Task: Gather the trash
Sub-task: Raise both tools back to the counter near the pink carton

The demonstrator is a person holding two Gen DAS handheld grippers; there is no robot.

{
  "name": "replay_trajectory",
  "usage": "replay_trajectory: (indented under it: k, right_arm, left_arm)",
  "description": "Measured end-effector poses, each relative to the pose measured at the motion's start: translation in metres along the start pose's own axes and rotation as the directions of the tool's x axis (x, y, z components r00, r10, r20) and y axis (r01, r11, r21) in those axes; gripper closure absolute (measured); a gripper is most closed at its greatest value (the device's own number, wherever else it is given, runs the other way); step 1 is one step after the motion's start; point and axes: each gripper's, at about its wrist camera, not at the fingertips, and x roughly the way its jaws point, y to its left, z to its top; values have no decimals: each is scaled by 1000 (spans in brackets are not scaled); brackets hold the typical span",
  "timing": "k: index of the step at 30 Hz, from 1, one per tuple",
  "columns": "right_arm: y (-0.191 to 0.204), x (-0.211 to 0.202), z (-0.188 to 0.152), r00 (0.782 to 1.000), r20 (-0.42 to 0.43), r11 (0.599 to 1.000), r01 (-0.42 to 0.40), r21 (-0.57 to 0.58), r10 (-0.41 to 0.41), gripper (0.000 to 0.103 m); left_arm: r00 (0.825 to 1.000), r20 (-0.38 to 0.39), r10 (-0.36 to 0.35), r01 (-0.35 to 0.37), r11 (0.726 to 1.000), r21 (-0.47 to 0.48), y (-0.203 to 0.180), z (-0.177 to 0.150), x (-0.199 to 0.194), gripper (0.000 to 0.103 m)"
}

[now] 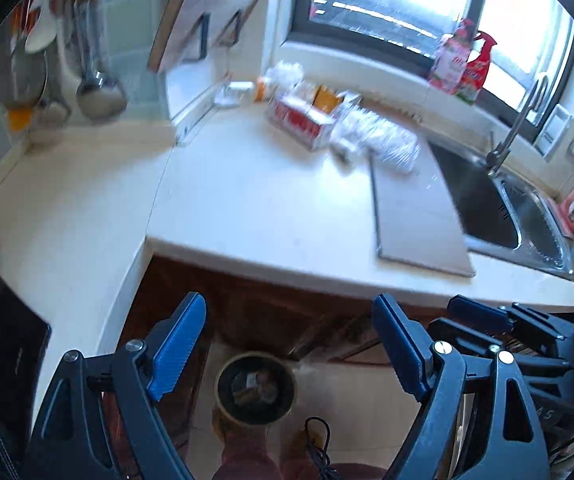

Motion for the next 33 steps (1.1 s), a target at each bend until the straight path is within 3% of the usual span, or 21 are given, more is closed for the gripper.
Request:
replay_trajectory:
  k: [7,14,19,26,33]
  right_arm:
    - [-16,-34,30,997,78,1000,12,19,-14,55]
    - [-67,-60,65,989,132,989,44,138,-63,55]
    - [-96,-74,96,977,176,983,95,160,-123,55]
    - [-140,-57,132,978,162,971,94,221,-132,55]
    - [-200,2,154,996,85,922,-15,386,-19,55]
  left_arm:
    - [996,90,4,-13,995,100,-41,38,-18,14]
    - [987,158,13,-39,987,159,-73,83,-34,9]
    - [985,170,22,-50,985,167,-83,110,-28,3]
    - [988,153,22,-43,990,137,-88,156,7,3]
    - [995,82,51,-56,997,60,-70,197,89,3]
